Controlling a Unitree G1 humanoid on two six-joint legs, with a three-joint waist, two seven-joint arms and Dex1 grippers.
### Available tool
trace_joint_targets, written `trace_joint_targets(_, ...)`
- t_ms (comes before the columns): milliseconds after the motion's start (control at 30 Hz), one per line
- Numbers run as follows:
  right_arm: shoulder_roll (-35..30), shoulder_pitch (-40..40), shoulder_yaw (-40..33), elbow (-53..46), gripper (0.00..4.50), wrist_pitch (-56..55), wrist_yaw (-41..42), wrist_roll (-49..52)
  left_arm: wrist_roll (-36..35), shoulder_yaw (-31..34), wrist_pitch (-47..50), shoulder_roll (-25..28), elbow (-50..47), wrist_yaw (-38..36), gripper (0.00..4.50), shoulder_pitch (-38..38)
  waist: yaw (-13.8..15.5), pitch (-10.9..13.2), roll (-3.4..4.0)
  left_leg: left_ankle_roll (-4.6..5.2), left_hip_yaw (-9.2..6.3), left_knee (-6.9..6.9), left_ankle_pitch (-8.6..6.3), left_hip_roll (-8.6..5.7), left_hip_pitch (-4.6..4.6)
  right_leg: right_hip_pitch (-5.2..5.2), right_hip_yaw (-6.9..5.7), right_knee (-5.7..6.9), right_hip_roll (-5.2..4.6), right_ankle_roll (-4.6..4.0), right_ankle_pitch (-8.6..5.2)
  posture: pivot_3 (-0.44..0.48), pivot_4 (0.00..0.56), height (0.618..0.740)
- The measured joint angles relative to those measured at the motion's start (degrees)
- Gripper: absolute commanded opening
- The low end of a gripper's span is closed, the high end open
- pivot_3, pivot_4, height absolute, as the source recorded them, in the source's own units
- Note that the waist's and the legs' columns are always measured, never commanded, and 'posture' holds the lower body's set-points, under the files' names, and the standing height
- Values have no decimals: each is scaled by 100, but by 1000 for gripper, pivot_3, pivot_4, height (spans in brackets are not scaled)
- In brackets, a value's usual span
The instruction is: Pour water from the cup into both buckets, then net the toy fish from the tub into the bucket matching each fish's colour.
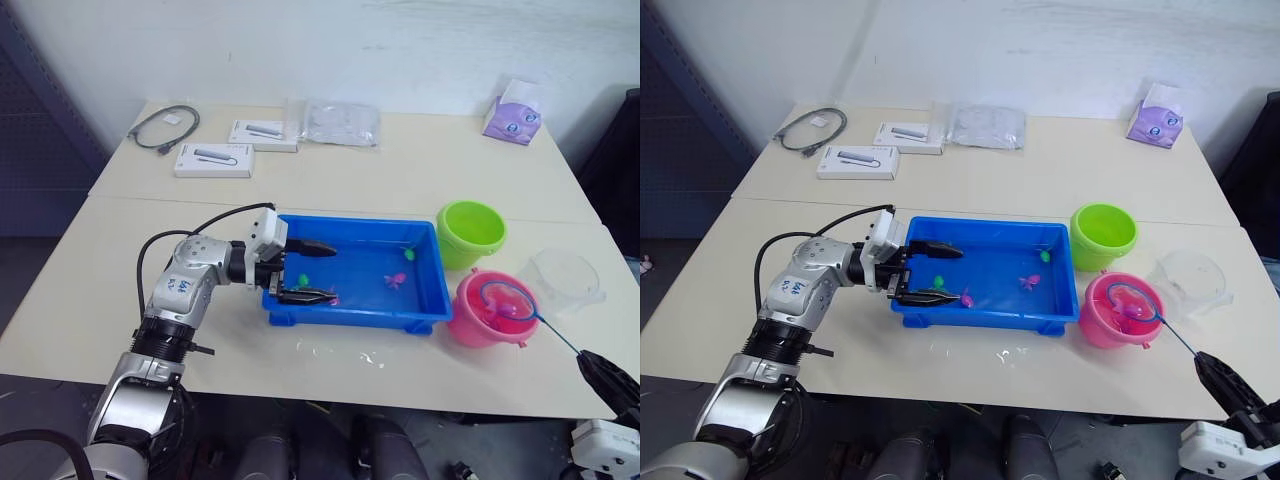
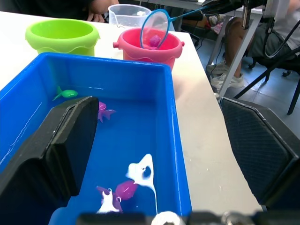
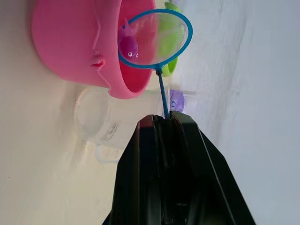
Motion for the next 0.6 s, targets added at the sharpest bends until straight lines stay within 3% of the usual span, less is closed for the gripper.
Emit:
trace_joint_targets(233,-346,-14,-46,38,0,-31,-1070,-545,19,0,9,14,-77,34,4444,54,0,0,0,-2,1,-3,1,4,3,0,2,4,6,-6,-3,0,150,739)
trace_joint_targets(600,-660,451,143,184,0,147,-1529,-514,17,-2,79,57,-354,42,4444,295,-3,-1,1,1,3,-4,1,4,5,1,8,3,3,-7,-4,0,150,739)
